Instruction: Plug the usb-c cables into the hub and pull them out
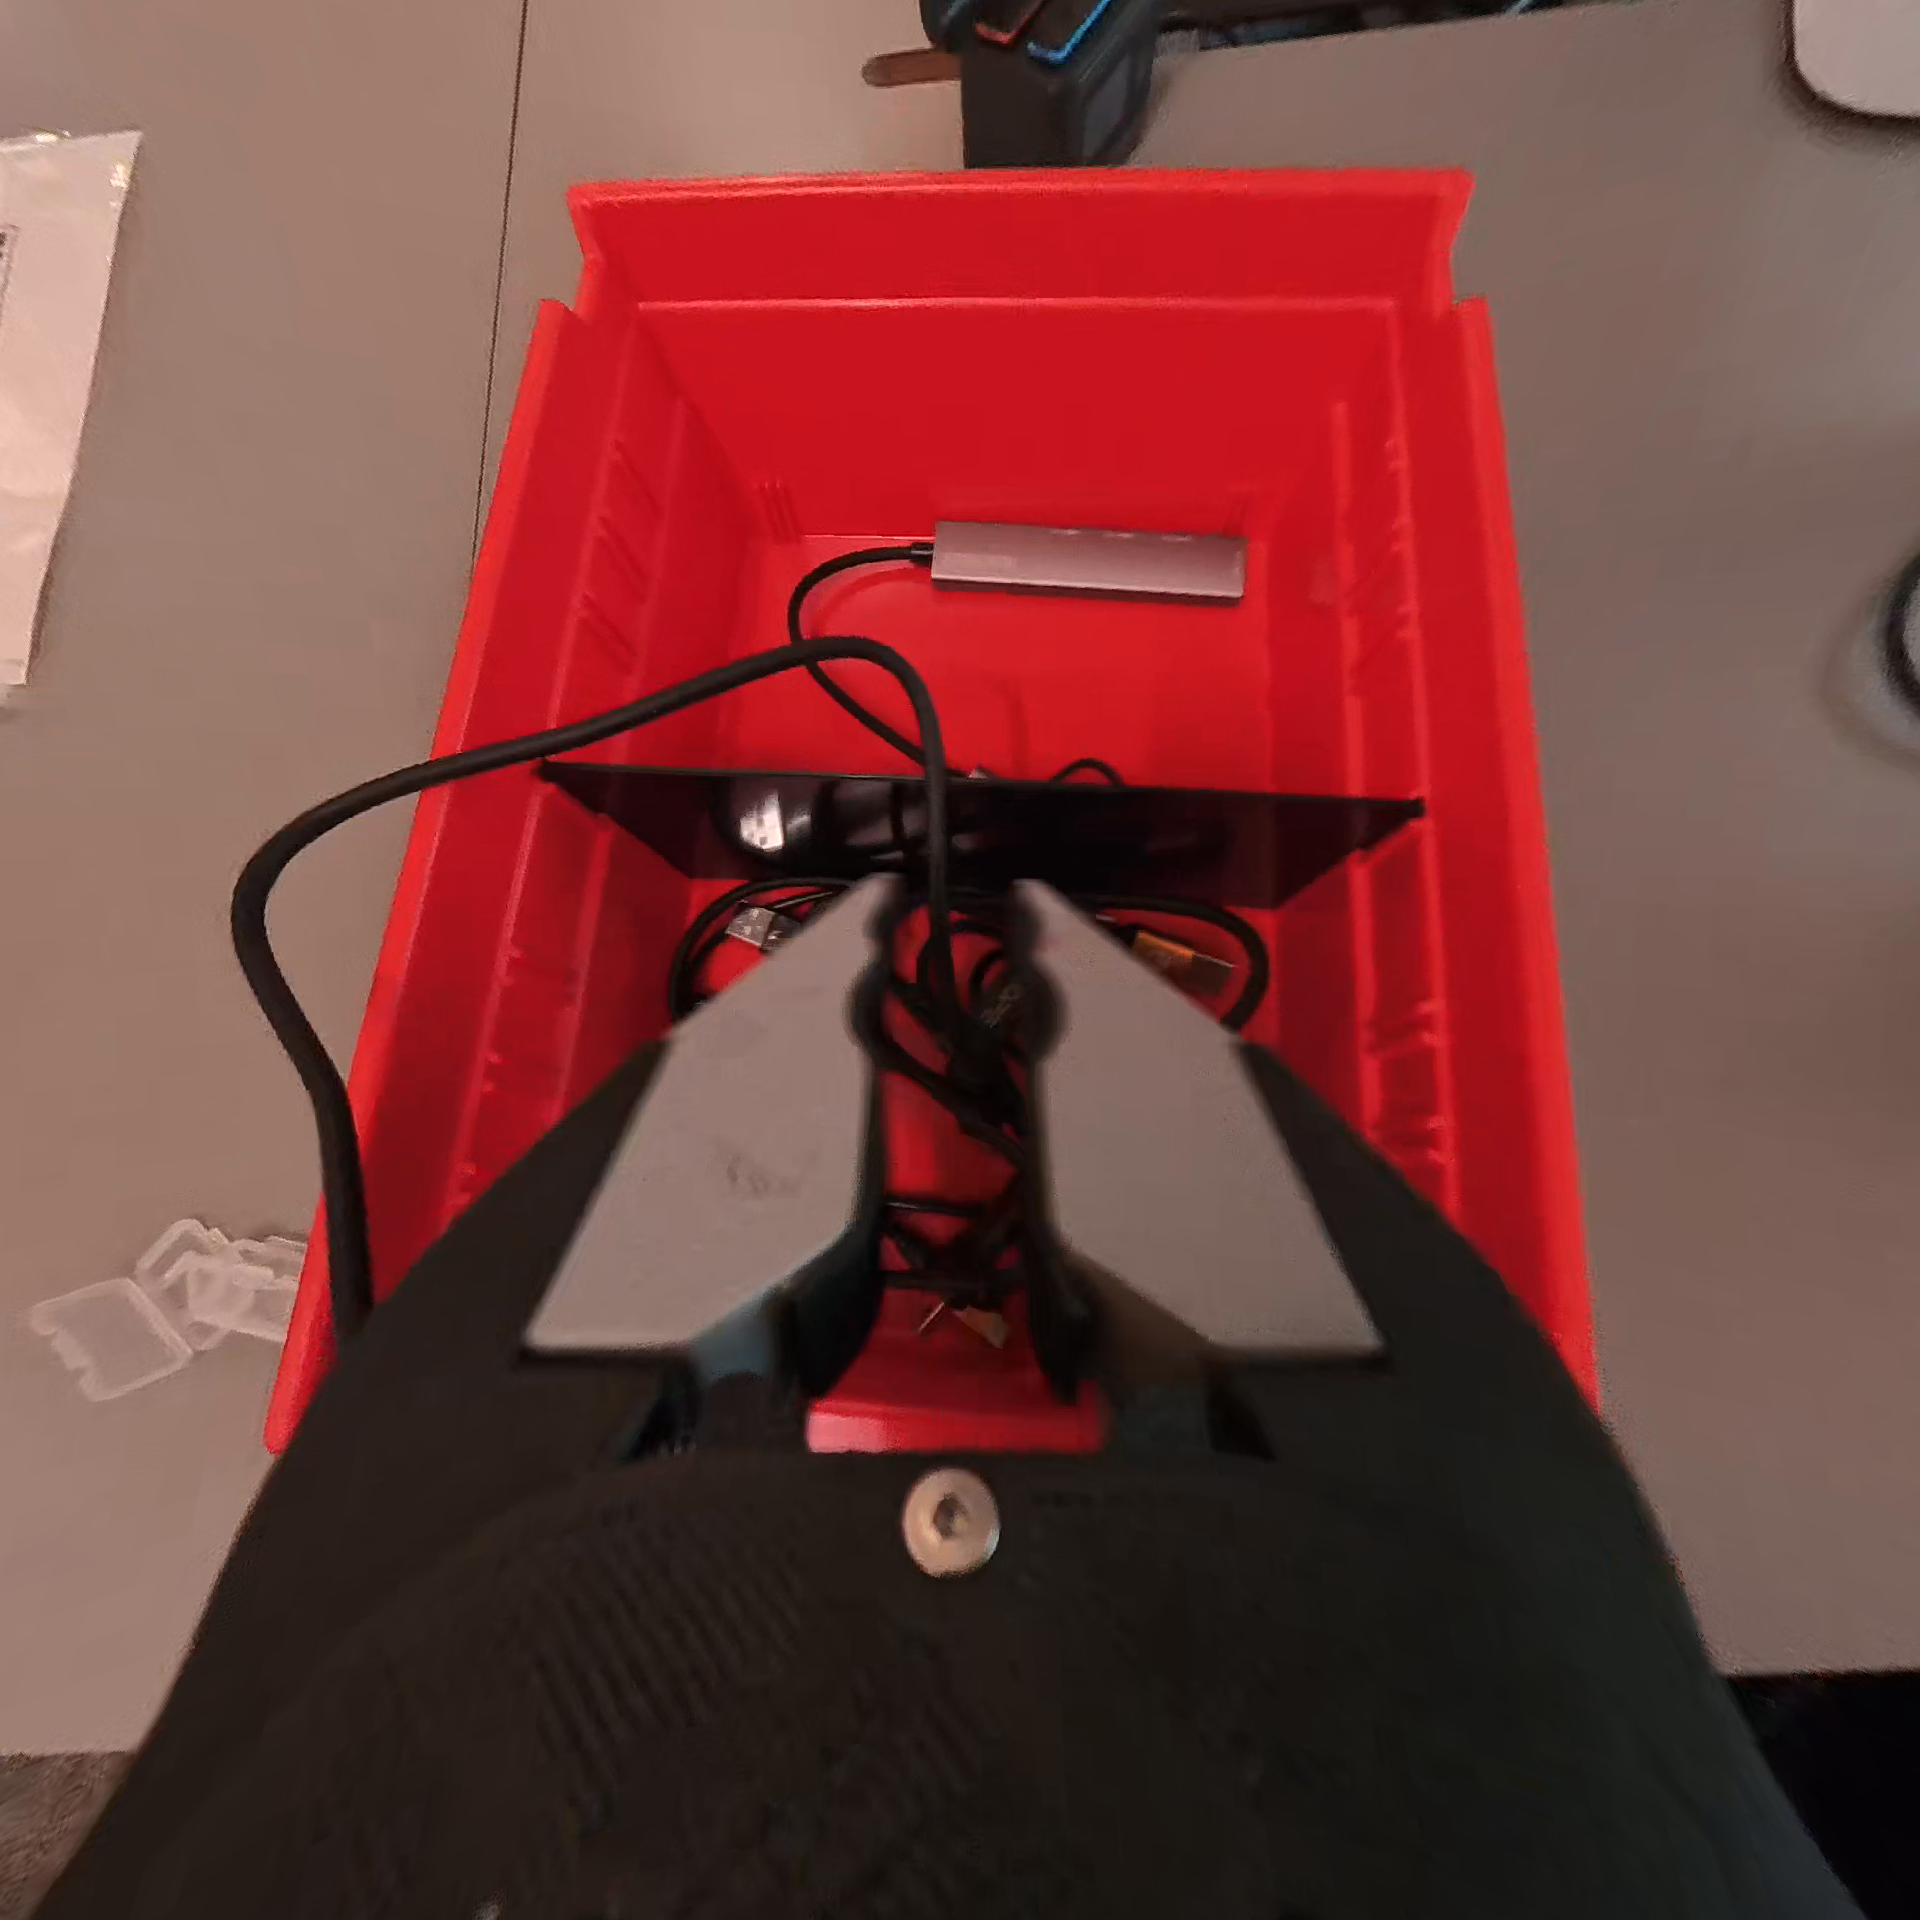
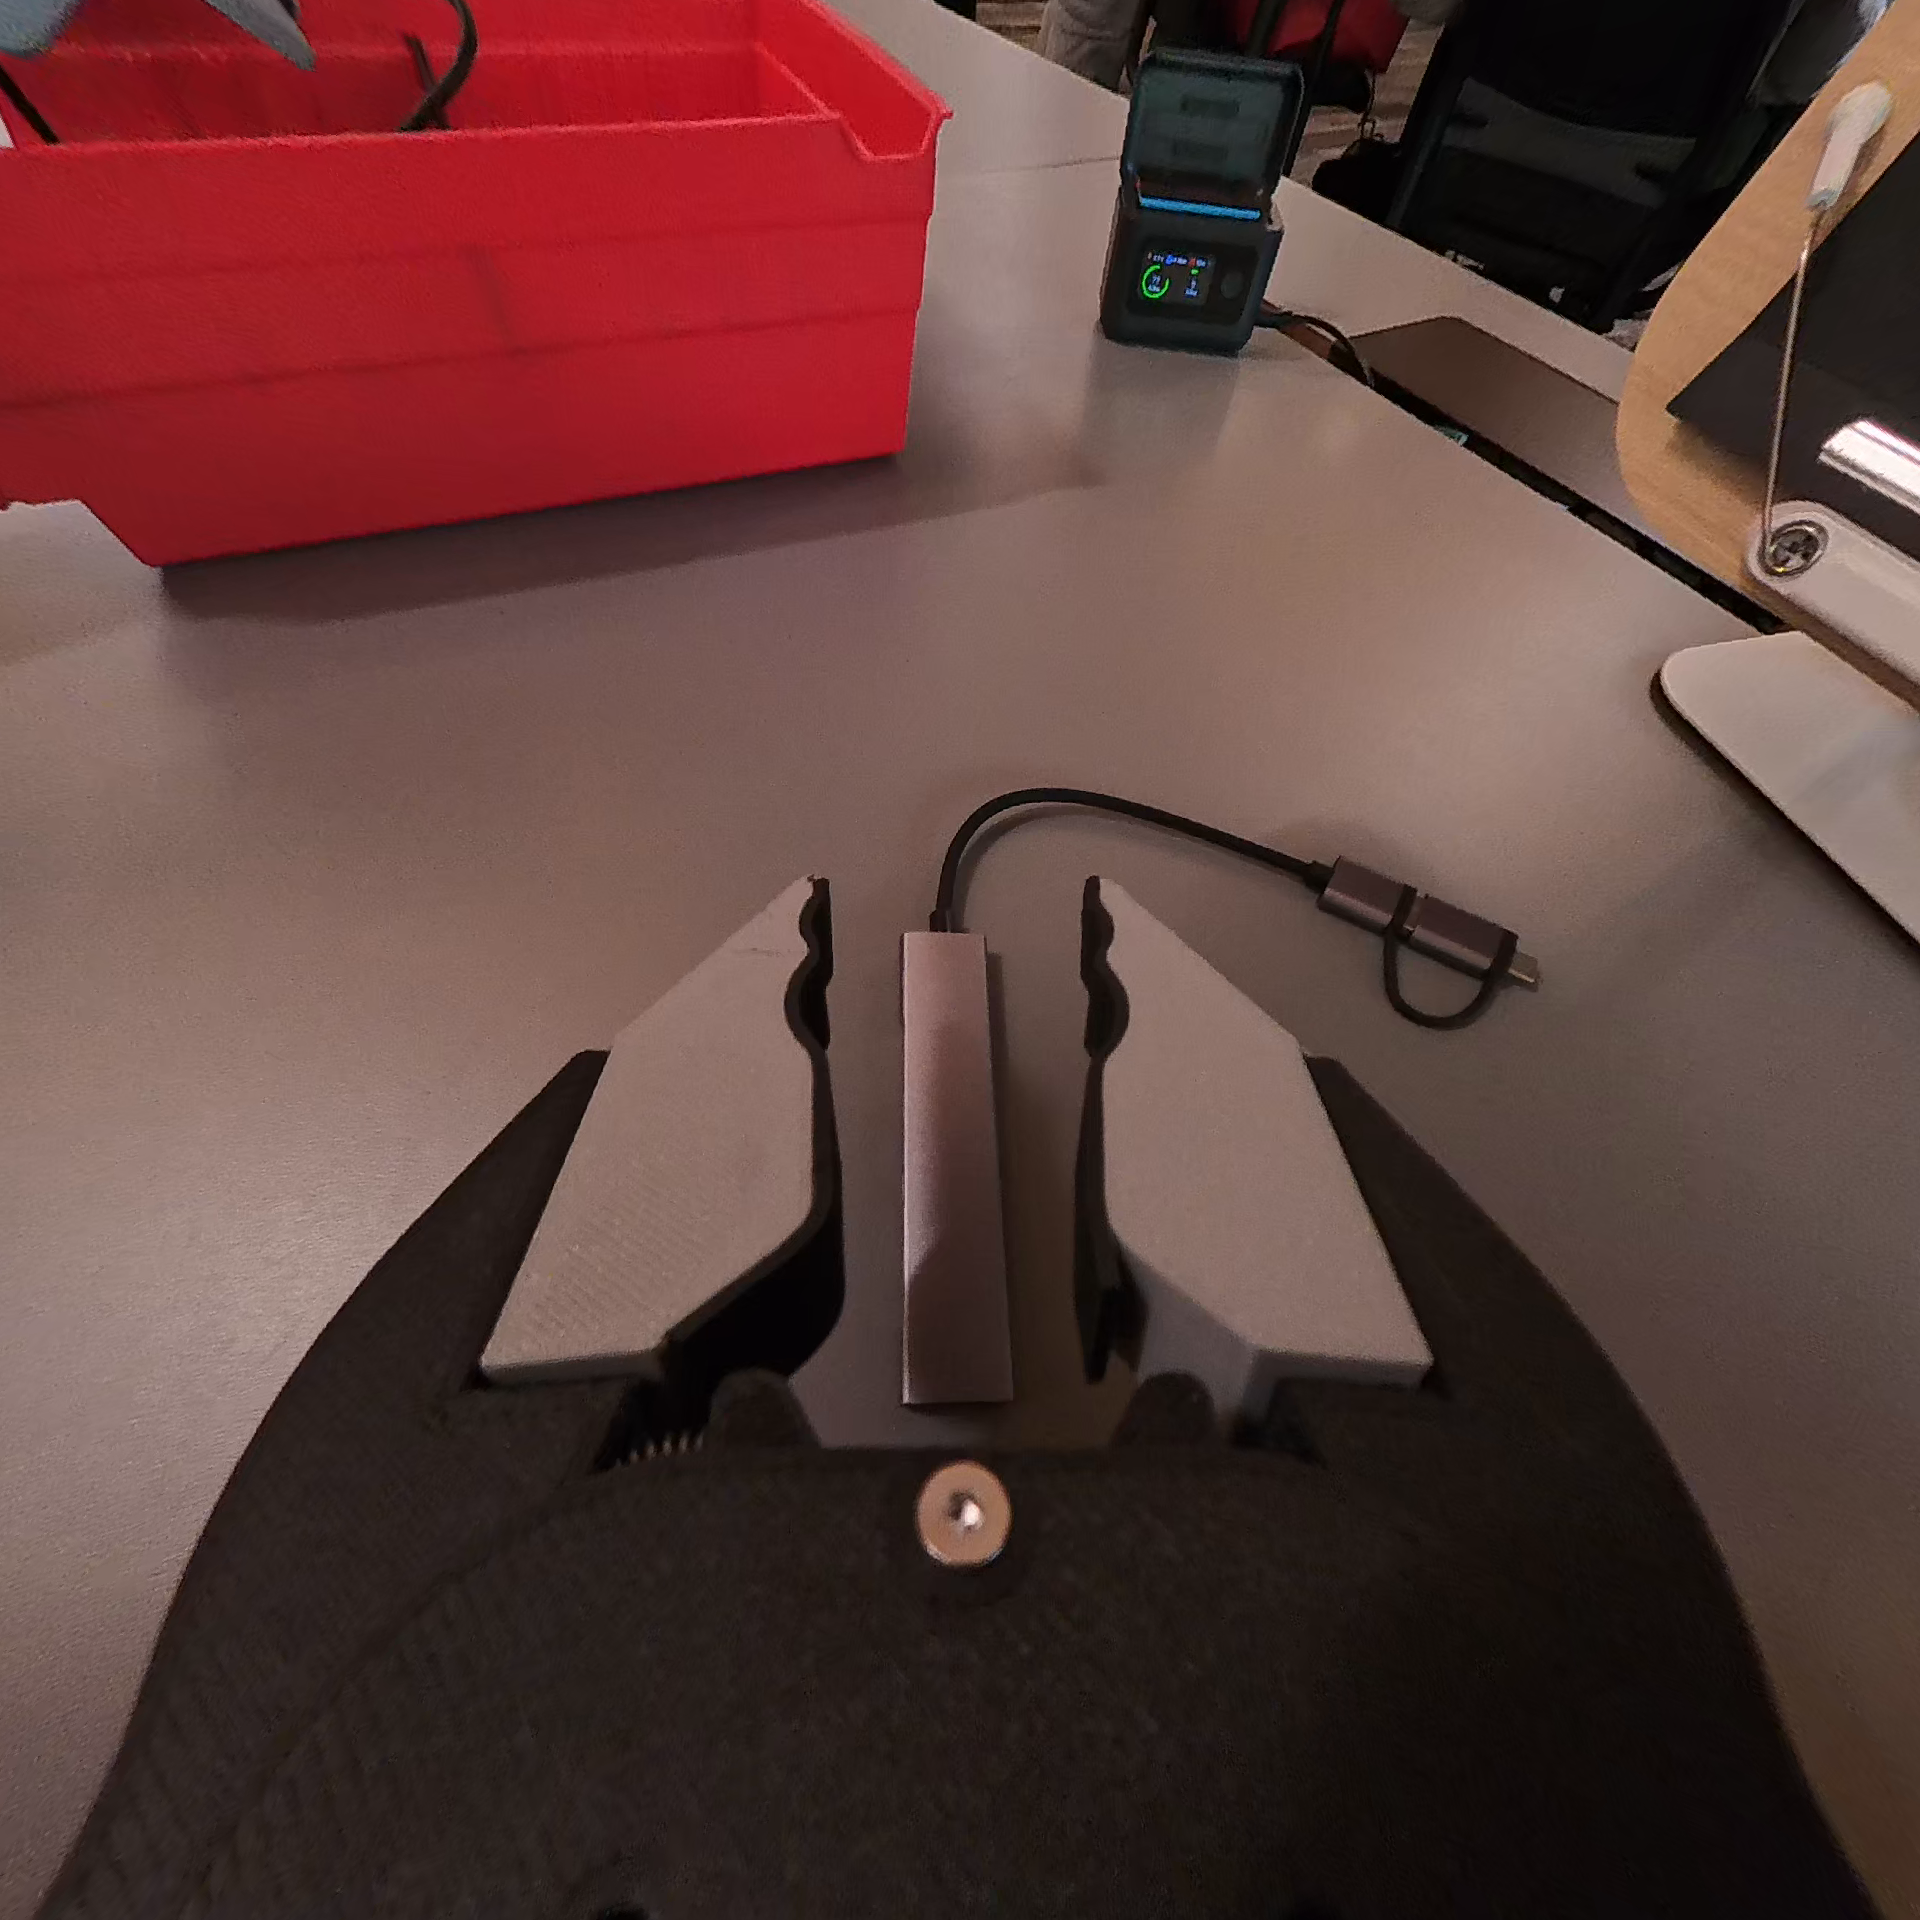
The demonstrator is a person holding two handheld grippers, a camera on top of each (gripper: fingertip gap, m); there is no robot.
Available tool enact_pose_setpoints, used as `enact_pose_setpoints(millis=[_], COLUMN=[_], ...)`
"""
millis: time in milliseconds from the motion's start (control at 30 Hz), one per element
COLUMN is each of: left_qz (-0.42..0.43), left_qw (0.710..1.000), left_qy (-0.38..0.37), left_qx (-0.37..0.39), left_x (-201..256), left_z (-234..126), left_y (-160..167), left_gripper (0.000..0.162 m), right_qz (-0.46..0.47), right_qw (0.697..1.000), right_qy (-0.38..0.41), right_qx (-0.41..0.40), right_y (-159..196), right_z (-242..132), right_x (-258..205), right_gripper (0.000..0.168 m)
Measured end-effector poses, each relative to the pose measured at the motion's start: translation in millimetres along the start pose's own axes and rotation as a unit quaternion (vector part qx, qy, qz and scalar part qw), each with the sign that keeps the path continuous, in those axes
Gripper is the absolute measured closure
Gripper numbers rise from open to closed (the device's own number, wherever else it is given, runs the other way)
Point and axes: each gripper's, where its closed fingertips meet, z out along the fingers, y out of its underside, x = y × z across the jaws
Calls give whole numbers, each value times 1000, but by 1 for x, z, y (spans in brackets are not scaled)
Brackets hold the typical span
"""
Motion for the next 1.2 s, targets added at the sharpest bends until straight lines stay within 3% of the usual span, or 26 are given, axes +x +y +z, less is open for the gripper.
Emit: enact_pose_setpoints(millis=[33,167,267,333,400,500,567,833,1100,1200], left_qz=[-7,9,15,12,24,68,108,202,283,282], left_qw=[1000,999,999,998,997,995,991,964,906,899], left_qy=[-2,-40,-36,-39,-41,-51,-69,-67,-59,-44], left_qx=[4,16,-19,-45,-62,-61,-45,157,311,331], left_x=[0,-4,-1,-3,-5,-7,-9,46,137,164], left_z=[-1,5,22,35,41,29,6,-160,-299,-341], left_y=[-3,-7,6,18,24,14,-14,-201,-318,-353], left_gripper=[124,122,119,128,160,160,160,161,160,160], right_qz=[1,1,0,-1,-1,1,1,-6,9,7], right_qw=[1000,1000,1000,1000,1000,1000,1000,1000,1000,1000], right_qy=[0,-2,-2,-3,-3,-4,-6,2,7,12], right_qx=[1,4,4,5,6,7,4,2,11,8], right_y=[-1,-2,-2,-3,-3,-3,-3,-2,-3,-2], right_z=[0,-1,-2,-2,-2,-2,-1,0,-3,-3], right_x=[0,-1,-2,-2,-2,-2,-2,0,7,9], right_gripper=[123,123,123,124,124,125,125,126,126,125])
